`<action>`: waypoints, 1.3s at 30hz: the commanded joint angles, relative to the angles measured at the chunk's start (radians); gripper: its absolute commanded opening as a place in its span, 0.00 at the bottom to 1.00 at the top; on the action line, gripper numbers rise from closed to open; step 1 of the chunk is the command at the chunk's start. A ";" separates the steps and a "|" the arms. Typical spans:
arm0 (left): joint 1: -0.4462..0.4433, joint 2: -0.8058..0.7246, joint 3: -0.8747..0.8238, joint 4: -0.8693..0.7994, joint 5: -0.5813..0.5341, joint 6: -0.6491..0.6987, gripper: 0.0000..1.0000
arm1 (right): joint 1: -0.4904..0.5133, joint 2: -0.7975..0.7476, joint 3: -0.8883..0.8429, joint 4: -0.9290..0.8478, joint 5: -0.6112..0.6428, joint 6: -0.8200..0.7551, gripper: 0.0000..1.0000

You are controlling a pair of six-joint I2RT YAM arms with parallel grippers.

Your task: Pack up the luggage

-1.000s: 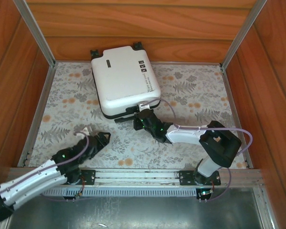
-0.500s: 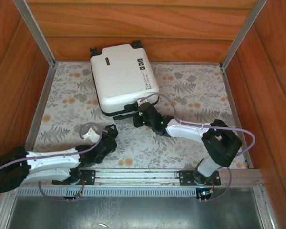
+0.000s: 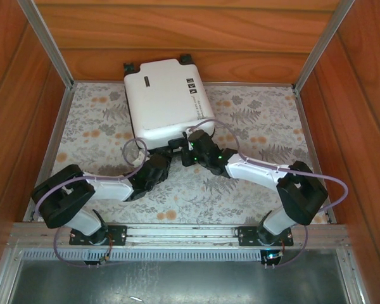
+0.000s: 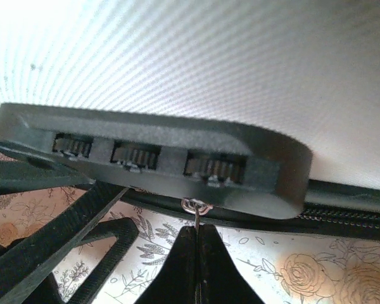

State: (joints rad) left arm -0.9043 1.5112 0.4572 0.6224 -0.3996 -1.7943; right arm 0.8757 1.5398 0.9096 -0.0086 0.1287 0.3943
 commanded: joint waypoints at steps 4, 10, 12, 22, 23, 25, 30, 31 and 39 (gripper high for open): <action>0.016 0.165 0.004 0.140 0.069 -0.117 0.69 | 0.009 -0.059 0.020 0.013 -0.180 -0.003 0.00; 0.013 0.389 0.084 0.341 0.168 -0.191 0.52 | -0.001 -0.060 0.016 0.016 -0.192 -0.005 0.00; 0.013 0.435 0.094 0.379 0.156 -0.191 0.44 | -0.004 -0.063 0.011 0.017 -0.198 -0.003 0.00; 0.013 0.477 0.054 0.431 0.068 -0.081 0.54 | -0.036 -0.098 -0.009 0.017 -0.196 -0.007 0.00; 0.013 0.466 0.039 0.432 0.054 -0.070 0.56 | -0.038 -0.101 -0.011 0.019 -0.198 -0.009 0.00; 0.013 0.452 0.024 0.435 0.022 -0.044 0.57 | -0.041 -0.102 -0.011 0.020 -0.200 -0.008 0.00; 0.005 0.477 0.054 0.459 0.021 -0.023 0.57 | -0.046 -0.095 -0.005 0.021 -0.207 -0.011 0.00; -0.005 0.477 0.049 0.491 0.007 0.000 0.57 | -0.046 -0.095 -0.005 0.021 -0.207 -0.011 0.00; -0.018 0.471 0.025 0.556 -0.072 0.059 0.60 | -0.050 -0.090 -0.004 0.022 -0.215 -0.010 0.00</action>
State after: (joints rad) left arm -0.9241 1.9495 0.4973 1.2171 -0.4068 -1.7760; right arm 0.8005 1.5021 0.8902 -0.0269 0.0906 0.3649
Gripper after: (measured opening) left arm 0.603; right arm 0.037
